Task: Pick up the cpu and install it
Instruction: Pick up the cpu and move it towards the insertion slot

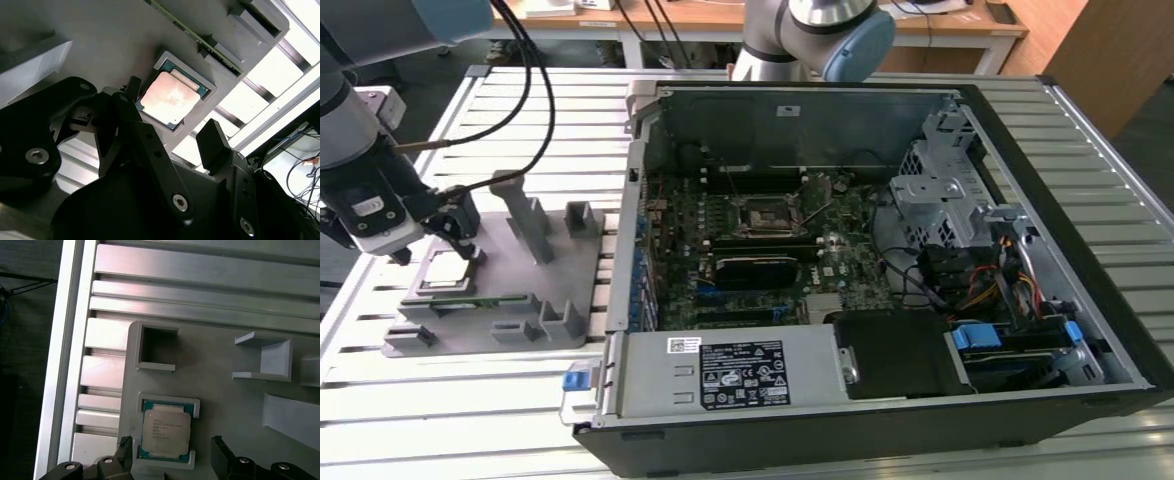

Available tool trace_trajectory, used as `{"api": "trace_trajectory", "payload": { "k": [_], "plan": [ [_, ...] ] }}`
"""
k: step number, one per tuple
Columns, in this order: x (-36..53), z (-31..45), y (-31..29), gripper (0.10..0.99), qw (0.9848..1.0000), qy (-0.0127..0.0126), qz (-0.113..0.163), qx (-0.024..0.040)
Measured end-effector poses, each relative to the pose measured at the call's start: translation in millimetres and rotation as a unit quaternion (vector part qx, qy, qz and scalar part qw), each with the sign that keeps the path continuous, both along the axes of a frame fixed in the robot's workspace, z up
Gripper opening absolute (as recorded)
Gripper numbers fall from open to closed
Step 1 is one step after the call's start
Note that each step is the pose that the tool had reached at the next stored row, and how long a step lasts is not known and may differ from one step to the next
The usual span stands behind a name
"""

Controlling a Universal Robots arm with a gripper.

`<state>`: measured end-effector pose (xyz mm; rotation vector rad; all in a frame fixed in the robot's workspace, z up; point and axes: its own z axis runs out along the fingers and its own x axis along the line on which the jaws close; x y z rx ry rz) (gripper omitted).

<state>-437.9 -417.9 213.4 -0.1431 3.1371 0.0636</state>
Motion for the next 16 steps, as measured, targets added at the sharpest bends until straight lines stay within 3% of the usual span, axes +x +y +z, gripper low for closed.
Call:
{"api": "trace_trajectory", "payload": {
  "k": [5, 16],
  "plan": [
    [-2.2, -5.4, 0.0, 0.718, 1.0000, -0.0030, 0.000, 0.0001],
    [-3.2, -15.8, 0.9, 0.718, 1.0000, -0.0067, -0.001, 0.0000]
  ]
}}
